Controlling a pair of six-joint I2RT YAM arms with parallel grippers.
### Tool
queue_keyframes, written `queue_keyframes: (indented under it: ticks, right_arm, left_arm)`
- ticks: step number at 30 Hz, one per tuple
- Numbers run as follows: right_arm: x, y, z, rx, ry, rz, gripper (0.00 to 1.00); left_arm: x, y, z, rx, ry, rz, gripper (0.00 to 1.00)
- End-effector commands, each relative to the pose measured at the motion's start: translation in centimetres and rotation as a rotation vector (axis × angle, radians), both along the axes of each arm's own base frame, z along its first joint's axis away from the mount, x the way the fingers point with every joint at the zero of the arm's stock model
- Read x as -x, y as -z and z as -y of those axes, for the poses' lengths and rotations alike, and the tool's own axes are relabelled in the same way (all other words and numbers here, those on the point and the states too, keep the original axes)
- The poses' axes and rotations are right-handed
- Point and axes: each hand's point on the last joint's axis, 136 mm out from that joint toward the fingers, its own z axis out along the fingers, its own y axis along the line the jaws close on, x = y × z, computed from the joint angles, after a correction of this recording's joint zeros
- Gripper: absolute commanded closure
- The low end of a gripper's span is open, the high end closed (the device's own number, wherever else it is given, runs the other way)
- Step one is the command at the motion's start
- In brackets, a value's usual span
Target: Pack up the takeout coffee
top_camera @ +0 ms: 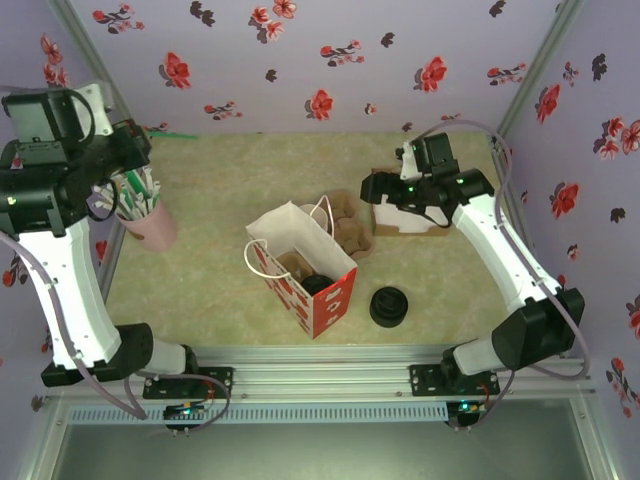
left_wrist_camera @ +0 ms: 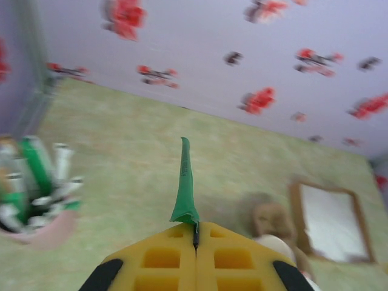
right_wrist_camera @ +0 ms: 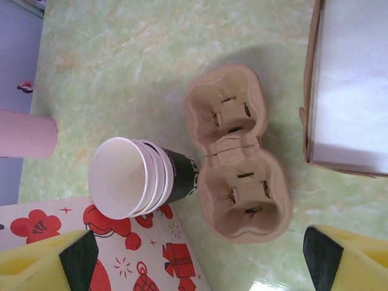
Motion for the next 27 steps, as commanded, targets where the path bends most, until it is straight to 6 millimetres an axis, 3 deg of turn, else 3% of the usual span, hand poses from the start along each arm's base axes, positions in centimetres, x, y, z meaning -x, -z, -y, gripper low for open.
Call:
queue_keyframes:
  ticks: [1, 8, 19, 27]
  right_arm:
    - [0.7, -2.3, 0.9, 0.013, 0.036, 0.046, 0.1]
    - [1.7, -2.8, 1.6, 0.029, 0.049, 0.051, 0.1]
    - [3.0, -3.2, 2.6, 0.045, 0.073, 0.058, 0.1]
    - [4.0, -3.3, 2.8, 0.038, 0.076, 0.054, 0.1]
  left_arm:
    - [1.6, -1.7, 4.7, 0.112, 0.218, 0.043, 1.0]
    - [6.0, -2.4, 7.1, 0.164, 0.358, 0.082, 1.0]
    - [12.1, -1.0, 8.7, 0.282, 0.454, 0.08, 1.0]
    - [13.9, 1.7, 9.3, 0.348, 0.482, 0.03, 1.0]
